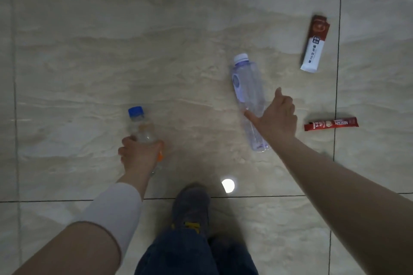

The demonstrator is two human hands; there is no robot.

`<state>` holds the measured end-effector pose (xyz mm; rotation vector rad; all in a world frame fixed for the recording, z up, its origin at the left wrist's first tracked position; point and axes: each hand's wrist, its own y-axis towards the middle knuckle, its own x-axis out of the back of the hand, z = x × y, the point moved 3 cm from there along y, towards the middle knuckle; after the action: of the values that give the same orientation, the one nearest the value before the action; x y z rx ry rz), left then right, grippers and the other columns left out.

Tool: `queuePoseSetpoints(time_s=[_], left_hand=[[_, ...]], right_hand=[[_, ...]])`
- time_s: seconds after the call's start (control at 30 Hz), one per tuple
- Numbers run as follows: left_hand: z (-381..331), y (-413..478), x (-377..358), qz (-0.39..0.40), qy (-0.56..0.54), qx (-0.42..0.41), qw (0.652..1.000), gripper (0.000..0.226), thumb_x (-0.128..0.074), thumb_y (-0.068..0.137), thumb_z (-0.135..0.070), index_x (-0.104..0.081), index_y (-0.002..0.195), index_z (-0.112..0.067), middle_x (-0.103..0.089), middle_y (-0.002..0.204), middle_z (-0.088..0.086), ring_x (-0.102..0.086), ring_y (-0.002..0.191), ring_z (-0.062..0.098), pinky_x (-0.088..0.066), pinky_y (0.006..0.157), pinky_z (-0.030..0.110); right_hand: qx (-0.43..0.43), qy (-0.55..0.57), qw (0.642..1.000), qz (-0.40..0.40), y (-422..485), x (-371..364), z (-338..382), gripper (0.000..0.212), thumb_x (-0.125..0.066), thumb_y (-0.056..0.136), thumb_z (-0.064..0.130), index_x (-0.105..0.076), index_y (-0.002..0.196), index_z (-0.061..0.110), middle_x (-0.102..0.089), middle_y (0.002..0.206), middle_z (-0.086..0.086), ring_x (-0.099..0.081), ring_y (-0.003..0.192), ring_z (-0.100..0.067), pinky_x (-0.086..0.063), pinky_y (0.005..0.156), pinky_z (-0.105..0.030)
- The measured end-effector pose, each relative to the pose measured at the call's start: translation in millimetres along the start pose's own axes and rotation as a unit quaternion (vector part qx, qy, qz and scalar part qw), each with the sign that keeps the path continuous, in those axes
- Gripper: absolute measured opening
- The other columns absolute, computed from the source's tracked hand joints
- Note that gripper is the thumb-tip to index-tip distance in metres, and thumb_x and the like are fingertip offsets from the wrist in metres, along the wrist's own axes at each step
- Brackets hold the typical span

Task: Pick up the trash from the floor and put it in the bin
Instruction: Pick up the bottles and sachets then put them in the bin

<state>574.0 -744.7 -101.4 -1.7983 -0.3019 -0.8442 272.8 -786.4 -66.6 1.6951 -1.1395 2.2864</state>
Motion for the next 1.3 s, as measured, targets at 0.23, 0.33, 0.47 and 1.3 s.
queuePoseSetpoints(time_s=[0.23, 0.33, 0.47, 1.3], left_hand=[[-5.9, -22.1, 25.2, 0.021, -0.026, -0.072, 0.997, 0.070, -0.076, 0.069, -0.021, -0.039, 0.128, -0.011, -0.056, 0.126, 0.010, -0.056, 0.112, 0.030, -0.045, 0.093, 0.039], [-21.1, -44.9, 42.1, 0.055, -0.037, -0.070, 0.995, 0.068, -0.077, 0.069, -0.020, -0.039, 0.126, -0.012, -0.058, 0.121, 0.008, -0.057, 0.110, 0.032, -0.048, 0.097, 0.045], [-58.1, -104.8, 56.7, 0.115, -0.008, -0.108, 0.988, 0.057, -0.075, 0.071, -0.016, -0.040, 0.115, -0.016, -0.055, 0.108, 0.002, -0.058, 0.100, 0.028, -0.050, 0.087, 0.040], [-235.5, -261.0, -181.1, 0.246, 0.276, -0.358, 0.857, 0.035, -0.070, 0.077, -0.031, -0.060, 0.099, -0.006, -0.064, 0.104, 0.009, -0.062, 0.095, 0.023, -0.049, 0.080, 0.029]], right_hand=[[-0.110, 0.181, 0.972, 0.100, 3.4, -21.6, 0.8, 0.084, -0.078, 0.065, 0.045, -0.040, 0.127, 0.004, -0.048, 0.128, -0.017, -0.047, 0.120, -0.032, -0.042, 0.094, -0.037], [-0.099, 0.205, 0.967, 0.115, -17.7, -0.3, -15.6, 0.076, -0.081, 0.061, 0.044, -0.047, 0.117, 0.005, -0.055, 0.117, -0.013, -0.056, 0.106, -0.029, -0.040, 0.076, -0.030], [-0.119, 0.193, 0.961, 0.157, -67.0, 46.9, -64.3, 0.072, -0.083, 0.059, 0.043, -0.048, 0.111, 0.008, -0.059, 0.108, -0.012, -0.058, 0.091, -0.025, -0.045, 0.074, -0.031], [0.069, -0.041, 0.967, 0.243, -67.4, 46.0, -289.0, 0.109, -0.073, 0.065, 0.056, -0.012, 0.147, 0.019, 0.015, 0.157, -0.011, 0.022, 0.142, -0.033, -0.003, 0.119, -0.052]])
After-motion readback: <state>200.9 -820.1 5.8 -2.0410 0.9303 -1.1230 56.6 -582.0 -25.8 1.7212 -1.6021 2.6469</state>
